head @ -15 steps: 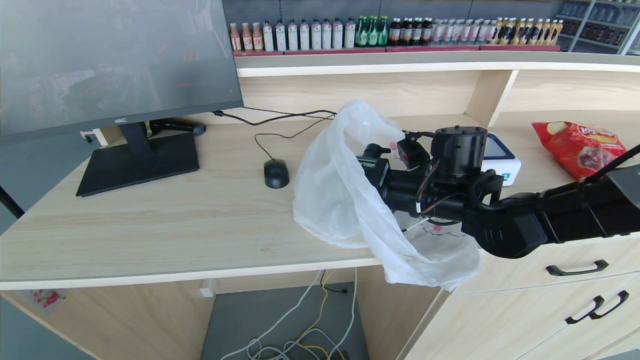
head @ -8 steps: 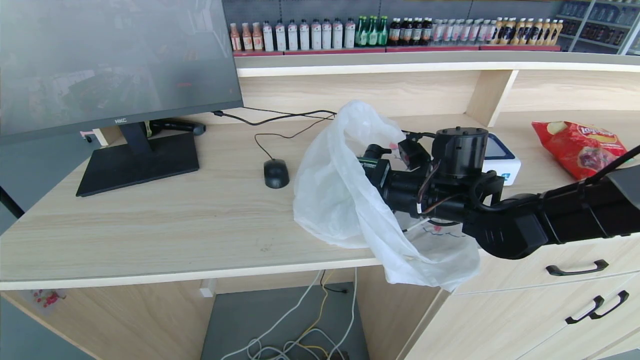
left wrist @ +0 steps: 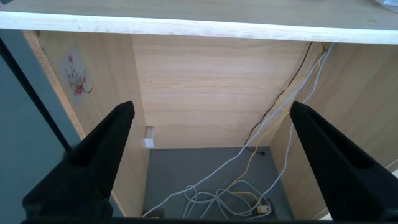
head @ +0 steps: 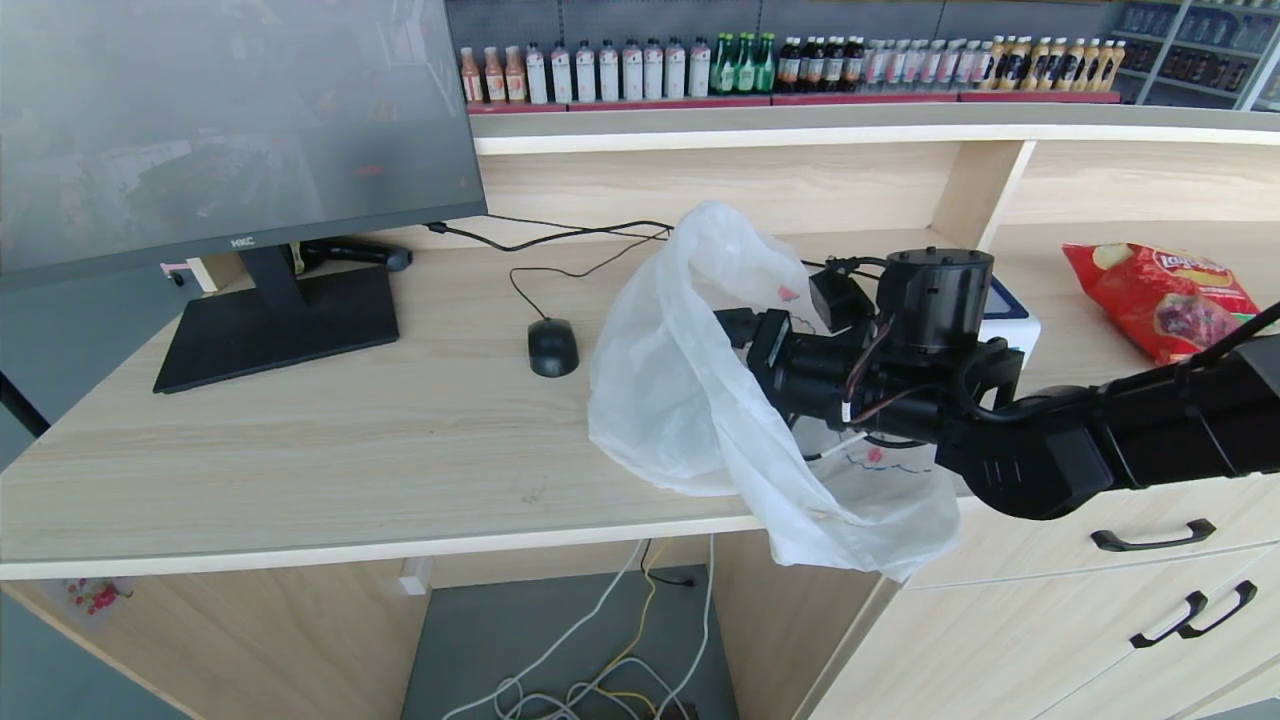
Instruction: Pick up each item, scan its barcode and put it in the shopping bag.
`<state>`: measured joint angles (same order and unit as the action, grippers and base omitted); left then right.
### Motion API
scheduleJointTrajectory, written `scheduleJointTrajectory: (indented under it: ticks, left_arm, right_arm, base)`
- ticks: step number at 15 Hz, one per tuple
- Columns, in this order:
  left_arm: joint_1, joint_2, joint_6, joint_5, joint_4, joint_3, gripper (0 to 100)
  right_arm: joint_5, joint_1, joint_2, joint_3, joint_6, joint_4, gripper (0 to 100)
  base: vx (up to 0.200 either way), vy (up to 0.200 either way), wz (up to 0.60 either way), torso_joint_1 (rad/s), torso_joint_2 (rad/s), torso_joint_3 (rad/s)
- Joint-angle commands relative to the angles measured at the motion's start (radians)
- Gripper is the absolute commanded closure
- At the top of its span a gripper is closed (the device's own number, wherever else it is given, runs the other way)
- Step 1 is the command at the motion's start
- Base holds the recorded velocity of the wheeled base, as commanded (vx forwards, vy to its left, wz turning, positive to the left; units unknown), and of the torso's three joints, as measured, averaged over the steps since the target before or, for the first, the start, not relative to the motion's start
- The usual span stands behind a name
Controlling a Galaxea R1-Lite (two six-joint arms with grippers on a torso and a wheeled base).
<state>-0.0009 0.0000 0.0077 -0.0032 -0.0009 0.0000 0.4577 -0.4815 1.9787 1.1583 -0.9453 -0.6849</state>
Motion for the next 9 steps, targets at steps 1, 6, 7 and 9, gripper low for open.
scheduleJointTrajectory:
  ticks: [1, 6, 7, 9]
  left_arm:
    - [-0.001, 0.0, 0.0, 0.0, -0.001, 0.0, 0]
    - [-0.001, 0.0, 0.0, 0.0, -0.001, 0.0, 0]
    - [-0.001, 0.0, 0.0, 0.0, -0.001, 0.0, 0]
    - [-0.001, 0.0, 0.0, 0.0, -0.001, 0.0, 0]
  right_arm:
    - [-0.005, 0.0, -0.017, -0.014, 0.011, 0.004, 0]
    - [-0.028, 0.066, -0.049, -0.019, 0.184, -0.002, 0]
    - [-0.042, 0.086, -0.051, -0.017, 0.229, -0.004, 0]
    - [-0.042, 0.104, -0.074, -0.028, 0.249, -0.021, 0]
  base:
    - [0.0, 0.0, 0.0, 0.0, 0.0, 0.0]
    - [0.0, 0.0, 0.0, 0.0, 0.0, 0.0]
    - [0.0, 0.0, 0.0, 0.0, 0.0, 0.0]
    - [0.0, 0.0, 0.0, 0.0, 0.0, 0.0]
